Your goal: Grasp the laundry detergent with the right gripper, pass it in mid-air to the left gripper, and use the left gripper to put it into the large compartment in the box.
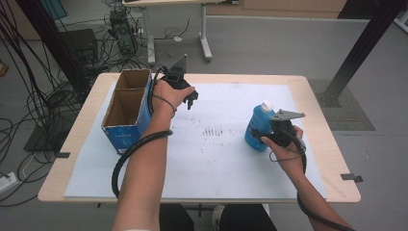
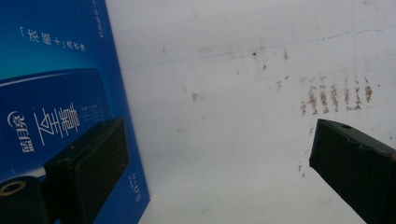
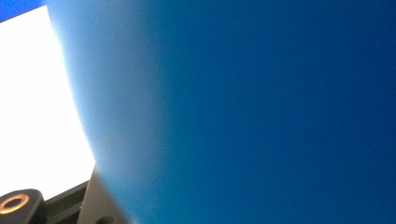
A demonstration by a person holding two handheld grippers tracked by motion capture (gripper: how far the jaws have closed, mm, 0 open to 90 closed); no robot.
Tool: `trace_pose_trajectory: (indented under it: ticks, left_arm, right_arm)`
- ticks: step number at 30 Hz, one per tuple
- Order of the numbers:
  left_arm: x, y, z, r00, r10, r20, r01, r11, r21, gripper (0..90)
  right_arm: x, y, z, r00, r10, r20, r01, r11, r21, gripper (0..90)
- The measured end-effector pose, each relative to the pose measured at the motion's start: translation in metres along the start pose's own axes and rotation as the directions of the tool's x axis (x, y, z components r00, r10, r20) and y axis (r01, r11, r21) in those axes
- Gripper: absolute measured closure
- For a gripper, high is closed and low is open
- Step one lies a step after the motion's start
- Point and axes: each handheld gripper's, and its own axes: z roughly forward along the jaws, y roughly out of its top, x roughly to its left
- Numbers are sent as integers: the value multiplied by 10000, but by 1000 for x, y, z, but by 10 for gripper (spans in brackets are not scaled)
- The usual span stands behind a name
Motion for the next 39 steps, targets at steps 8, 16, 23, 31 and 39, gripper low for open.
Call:
trace_pose_trajectory:
  ticks: [8, 16, 23, 31, 39]
  left_arm:
    - [0, 0, 0, 10000, -22, 6, 22, 10000, -7, 52]
    - [-1, 1, -1, 10000, 34, -22, -34, 10000, 7, 52]
    - [0, 0, -2, 10000, -46, -41, 46, 10000, -44, 52]
    - [1, -1, -5, 10000, -22, -38, 21, 10000, -73, 52]
    - [2, -1, -5, 10000, -54, -30, 54, 10000, -74, 52]
  right_arm:
    - [0, 0, 0, 10000, -19, -4, 19, 10000, -26, 426]
    - [0, -1, 0, 10000, -5, 8, 5, 10000, -65, 426]
    - [0, -1, 0, 10000, 28, 6, -28, 9999, -113, 427]
    - [0, -1, 0, 10000, 49, 11, -49, 9999, -112, 428]
    - [1, -1, 0, 10000, 90, 20, -90, 9999, -102, 429]
